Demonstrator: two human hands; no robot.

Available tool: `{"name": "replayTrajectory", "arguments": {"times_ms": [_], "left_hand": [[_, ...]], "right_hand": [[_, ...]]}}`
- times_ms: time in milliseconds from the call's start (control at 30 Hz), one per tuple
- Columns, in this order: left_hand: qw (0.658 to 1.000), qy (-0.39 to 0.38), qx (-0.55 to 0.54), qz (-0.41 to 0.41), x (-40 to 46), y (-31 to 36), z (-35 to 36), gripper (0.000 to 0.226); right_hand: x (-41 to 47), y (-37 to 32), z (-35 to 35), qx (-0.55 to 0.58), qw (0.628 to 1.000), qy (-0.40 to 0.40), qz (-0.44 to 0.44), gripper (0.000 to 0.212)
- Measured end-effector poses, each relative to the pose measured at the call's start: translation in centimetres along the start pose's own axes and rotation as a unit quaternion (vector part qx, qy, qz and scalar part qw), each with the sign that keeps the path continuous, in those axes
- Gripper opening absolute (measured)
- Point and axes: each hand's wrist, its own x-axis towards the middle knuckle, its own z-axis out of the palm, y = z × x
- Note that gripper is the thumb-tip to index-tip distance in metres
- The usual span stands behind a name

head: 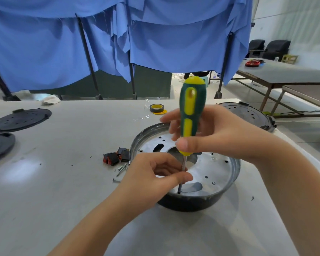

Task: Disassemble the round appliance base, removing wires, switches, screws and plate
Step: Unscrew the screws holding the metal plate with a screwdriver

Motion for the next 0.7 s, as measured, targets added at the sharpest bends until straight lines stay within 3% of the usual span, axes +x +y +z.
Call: {"name": "replayTrajectory", "arguments": {"times_ms": [133, 200, 300, 467, 600, 700], "left_hand": [[1.0, 0.016, 0.007, 0.013, 0.11, -0.31, -0.1, 0.017], [1.0, -0.015, 0.009, 0.021, 0.04, -0.1, -0.37, 0.009], [0.998, -0.051, 0.003, 0.03, -0.16, 0.16, -0.59, 0.018], [1.0, 0.012, 0.004, 0.014, 0.13, -0.13, -0.21, 0.015], [0.999, 0.034, 0.018, 0.027, 0.17, -0.52, -0.21, 0.031], [0.999, -0.009, 0.04, 0.033, 0.06, -0.26, -0.23, 0.013]], "right_hand": [[0.25, 0.24, 0.14, 0.019, 0.999, 0.041, -0.023, 0.046], [0.15, 0.31, -0.06, 0.058, 0.998, 0.018, -0.026, 0.049], [0.04, 0.39, -0.27, 0.095, 0.995, -0.023, -0.016, 0.051], [0.42, 0.5, 0.02, 0.005, 1.0, 0.021, -0.008, 0.048], [0.5, 0.73, 0.14, 0.001, 0.999, 0.035, -0.027, 0.033], [0.4, 0.75, -0.05, 0.028, 0.999, 0.014, -0.033, 0.038]]}}
